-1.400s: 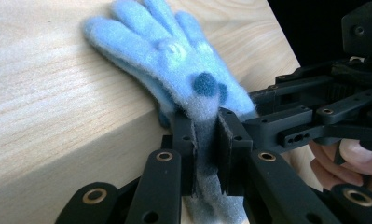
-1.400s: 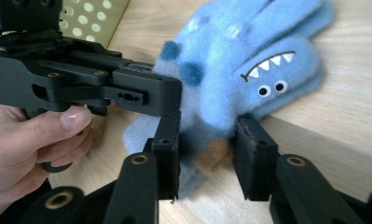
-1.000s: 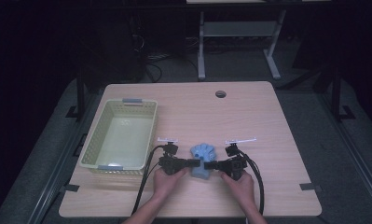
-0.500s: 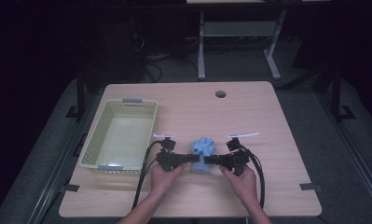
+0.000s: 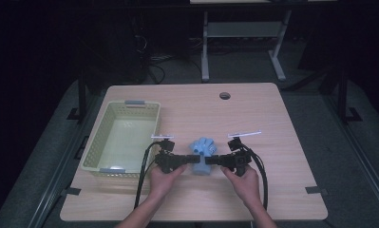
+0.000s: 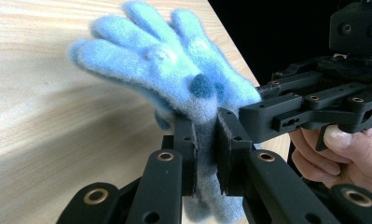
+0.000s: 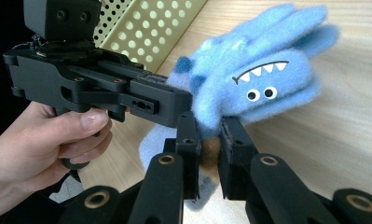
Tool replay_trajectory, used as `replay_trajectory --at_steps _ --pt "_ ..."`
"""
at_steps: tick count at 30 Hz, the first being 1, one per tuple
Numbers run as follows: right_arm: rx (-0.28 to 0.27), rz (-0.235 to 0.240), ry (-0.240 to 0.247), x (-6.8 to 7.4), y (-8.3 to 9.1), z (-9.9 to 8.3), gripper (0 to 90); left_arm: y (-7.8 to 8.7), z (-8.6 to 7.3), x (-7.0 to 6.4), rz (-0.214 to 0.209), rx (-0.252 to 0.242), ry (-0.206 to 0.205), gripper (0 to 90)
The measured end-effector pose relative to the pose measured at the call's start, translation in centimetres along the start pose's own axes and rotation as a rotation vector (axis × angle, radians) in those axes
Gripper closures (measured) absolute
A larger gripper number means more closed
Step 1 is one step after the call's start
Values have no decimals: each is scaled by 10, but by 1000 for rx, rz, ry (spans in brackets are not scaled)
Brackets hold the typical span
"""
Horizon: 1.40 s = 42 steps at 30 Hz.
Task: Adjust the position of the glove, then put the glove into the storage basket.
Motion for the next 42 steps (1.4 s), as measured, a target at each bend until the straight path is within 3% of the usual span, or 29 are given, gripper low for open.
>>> replay_trajectory --at_steps 13,20,32,42 --pt "-7 7 21 8 1 14 798 13 8 -8 -1 -19 -27 799" --pt "-11 17 31 13 1 21 798 21 12 -10 -12 -30 -17 799" --pt "-18 38 74 27 -6 47 799 47 25 -14 -17 -67 -39 799" --pt "-24 57 81 36 -12 65 799 66 37 -17 -16 -86 -47 799"
Point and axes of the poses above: each handheld gripper's, and its own axes: y roughly backward along the jaws, z roughly out of its top, x roughly to its left, the point moved 8 cm from there along -y, roughly forward along the jaws, and after that the axes turned 15 degrees about y, right-handed, at the moved point
